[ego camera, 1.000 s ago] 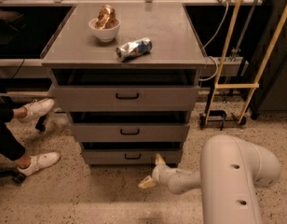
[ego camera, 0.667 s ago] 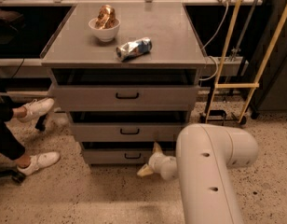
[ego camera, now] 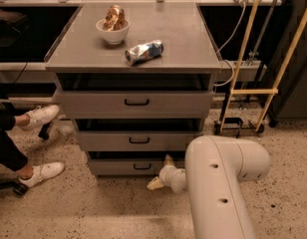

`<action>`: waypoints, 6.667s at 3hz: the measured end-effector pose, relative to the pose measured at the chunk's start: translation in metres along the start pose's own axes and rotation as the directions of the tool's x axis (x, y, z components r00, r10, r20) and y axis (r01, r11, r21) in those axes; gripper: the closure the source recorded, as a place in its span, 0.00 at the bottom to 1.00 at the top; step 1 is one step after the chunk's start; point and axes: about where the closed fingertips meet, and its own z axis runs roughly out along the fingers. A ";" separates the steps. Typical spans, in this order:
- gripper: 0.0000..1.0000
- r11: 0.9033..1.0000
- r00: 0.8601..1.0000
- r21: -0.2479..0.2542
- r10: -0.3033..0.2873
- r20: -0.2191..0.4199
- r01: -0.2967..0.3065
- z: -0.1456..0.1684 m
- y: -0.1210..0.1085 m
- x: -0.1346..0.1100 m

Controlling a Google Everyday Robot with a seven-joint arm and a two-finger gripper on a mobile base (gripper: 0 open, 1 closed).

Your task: Open bottom drawer

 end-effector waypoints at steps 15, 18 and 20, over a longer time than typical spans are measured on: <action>1.00 0.976 0.992 0.187 0.103 0.072 -0.115 0.081 -0.075 0.028; 1.00 0.978 0.992 0.177 0.102 0.068 -0.112 0.068 -0.056 0.037; 1.00 0.981 0.993 0.166 0.093 0.069 -0.103 0.063 -0.046 0.045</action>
Offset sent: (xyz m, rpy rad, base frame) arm 0.1414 -0.0460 -0.0649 0.2314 -0.0581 -0.2671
